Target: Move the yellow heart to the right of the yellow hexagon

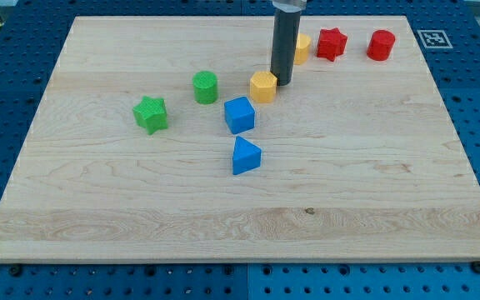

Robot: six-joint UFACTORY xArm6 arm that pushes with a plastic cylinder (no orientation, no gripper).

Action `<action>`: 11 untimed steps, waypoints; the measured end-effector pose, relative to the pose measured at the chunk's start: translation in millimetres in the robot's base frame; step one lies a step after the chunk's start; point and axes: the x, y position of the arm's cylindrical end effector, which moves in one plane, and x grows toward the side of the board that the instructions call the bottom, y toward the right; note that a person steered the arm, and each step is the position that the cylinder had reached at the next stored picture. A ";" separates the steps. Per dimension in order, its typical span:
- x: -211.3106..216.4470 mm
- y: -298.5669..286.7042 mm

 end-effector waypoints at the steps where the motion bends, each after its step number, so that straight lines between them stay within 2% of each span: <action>1: -50.0 -10.9; 2: -105.8 -21.0; 3: -126.4 14.6; 4: -108.0 41.1; 6: -45.6 38.9; 7: -28.9 38.9; 9: -45.3 31.0; 11: -3.9 31.0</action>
